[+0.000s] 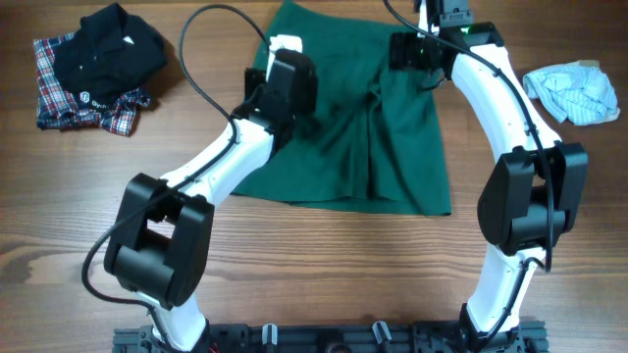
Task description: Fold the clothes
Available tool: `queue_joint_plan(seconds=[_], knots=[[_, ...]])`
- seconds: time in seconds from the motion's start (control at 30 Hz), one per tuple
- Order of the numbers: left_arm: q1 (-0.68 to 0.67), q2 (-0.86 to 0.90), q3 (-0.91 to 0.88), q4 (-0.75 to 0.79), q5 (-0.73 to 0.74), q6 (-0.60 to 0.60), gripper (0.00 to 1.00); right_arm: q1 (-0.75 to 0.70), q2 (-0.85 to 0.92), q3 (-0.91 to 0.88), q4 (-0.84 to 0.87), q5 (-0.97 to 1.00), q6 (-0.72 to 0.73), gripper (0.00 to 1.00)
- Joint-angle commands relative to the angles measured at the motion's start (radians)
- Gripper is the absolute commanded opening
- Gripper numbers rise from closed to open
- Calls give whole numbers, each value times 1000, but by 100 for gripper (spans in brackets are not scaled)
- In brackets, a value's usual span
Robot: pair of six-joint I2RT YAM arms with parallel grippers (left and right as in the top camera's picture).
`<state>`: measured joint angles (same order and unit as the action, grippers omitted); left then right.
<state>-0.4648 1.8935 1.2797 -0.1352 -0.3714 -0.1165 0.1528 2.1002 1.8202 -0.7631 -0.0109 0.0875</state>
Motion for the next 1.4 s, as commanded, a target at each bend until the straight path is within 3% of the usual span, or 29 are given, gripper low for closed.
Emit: queue_joint_plan(seconds=[0.0, 0.07, 0.2, 0.23, 0.37, 0.47, 0.77, 1.37], knots=[[4, -37, 5, -125, -3, -79, 90, 2, -37, -1, -100, -201, -62, 84], [16, -37, 5, -182, -1, -140, 88, 2, -38, -1, -127, -205, -63, 80], [41, -37, 5, -296, 142, -185, 56, 1, -29, -1, -102, -245, -118, 38], [43, -37, 5, -318, 176, -187, 46, 1, -27, -1, -89, -244, -119, 33], [43, -37, 5, -364, 268, -187, 23, 1, -12, -1, 12, -245, -129, 15], [43, -37, 5, -378, 327, -187, 5, 1, 5, -1, 64, -245, -113, 11], [43, -34, 3, -476, 397, -272, 4, 1, 122, -1, 124, -246, -95, 7], [44, 117, -2, -491, 433, -338, 4, 1, 201, -1, 184, -153, -80, 7]])
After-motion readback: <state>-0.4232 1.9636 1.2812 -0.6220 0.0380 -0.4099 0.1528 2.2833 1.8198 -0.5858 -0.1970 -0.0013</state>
